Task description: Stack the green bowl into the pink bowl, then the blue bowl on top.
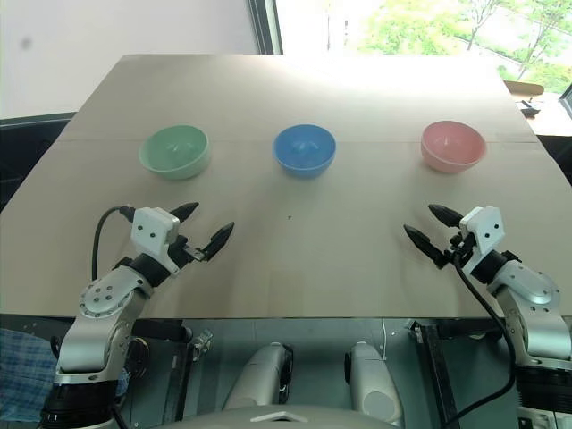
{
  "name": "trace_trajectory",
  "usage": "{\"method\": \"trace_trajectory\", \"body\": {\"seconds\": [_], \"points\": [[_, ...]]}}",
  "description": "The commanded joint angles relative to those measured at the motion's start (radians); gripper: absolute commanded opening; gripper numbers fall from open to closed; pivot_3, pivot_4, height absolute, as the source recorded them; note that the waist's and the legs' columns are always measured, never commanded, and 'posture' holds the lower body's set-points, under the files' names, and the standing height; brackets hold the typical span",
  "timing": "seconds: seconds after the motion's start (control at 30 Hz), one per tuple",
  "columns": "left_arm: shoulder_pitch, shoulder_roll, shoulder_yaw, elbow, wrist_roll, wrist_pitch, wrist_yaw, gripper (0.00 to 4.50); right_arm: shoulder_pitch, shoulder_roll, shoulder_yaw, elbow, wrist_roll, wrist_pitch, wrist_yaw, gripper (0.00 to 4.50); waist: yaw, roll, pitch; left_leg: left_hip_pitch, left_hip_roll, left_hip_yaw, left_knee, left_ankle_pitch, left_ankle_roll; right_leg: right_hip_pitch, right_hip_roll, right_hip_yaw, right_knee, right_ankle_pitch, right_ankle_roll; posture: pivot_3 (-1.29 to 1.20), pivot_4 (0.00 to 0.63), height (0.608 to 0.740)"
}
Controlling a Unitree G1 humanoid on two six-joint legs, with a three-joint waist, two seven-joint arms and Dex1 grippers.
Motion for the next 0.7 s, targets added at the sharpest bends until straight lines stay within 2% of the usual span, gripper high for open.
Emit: {"method": "trace_trajectory", "body": {"seconds": [0.03,0.17,0.7], "points": [[0.005,0.001,0.026,-0.039,-0.045,-0.015,-0.013,4.49,-0.009,-0.019,-0.034,-0.026,0.019,-0.025,0.010,3.60,0.000,0.000,0.000,0.000,0.000,0.000,0.000,0.000,0.000,0.000,0.000,0.000,0.000,0.000,0.000,0.00,0.150,0.740],[0.032,0.004,0.027,-0.066,-0.092,-0.011,-0.045,4.49,-0.013,-0.024,-0.036,-0.007,0.018,-0.037,0.020,3.60,0.000,0.000,0.000,0.000,0.000,0.000,0.000,0.000,0.000,0.000,0.000,0.000,0.000,0.000,0.000,0.00,0.150,0.740],[0.024,0.008,0.022,-0.064,-0.133,-0.019,-0.066,4.49,-0.033,-0.048,-0.042,0.015,0.013,-0.048,0.035,3.60,0.000,0.000,0.000,0.000,0.000,0.000,0.000,0.000,0.000,0.000,0.000,0.000,0.000,0.000,0.000,0.00,0.150,0.740]]}}
